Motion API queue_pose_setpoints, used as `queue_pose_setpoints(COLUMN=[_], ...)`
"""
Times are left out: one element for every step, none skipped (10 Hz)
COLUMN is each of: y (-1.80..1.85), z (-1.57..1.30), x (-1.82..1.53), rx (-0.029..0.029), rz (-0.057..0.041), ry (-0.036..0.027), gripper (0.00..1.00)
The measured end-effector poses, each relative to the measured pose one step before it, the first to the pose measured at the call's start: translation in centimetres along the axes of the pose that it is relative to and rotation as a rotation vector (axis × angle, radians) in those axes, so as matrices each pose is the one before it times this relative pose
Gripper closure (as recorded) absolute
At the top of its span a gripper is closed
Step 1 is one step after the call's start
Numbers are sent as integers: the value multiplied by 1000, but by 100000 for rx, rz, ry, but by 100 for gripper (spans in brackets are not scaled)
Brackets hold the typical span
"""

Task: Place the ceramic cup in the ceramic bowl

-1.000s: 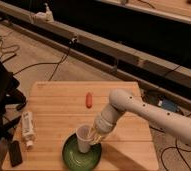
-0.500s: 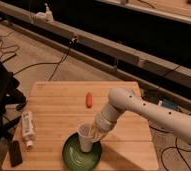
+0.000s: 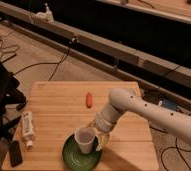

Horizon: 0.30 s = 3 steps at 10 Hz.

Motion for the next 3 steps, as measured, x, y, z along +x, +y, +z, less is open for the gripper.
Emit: queue_pose_setpoints(y=[149, 101, 4], z=[-224, -93, 0], x=[-59, 88, 6], rx=[386, 250, -12], rz=[220, 330, -12], ry=[-452, -114, 23], gripper=[32, 32, 32])
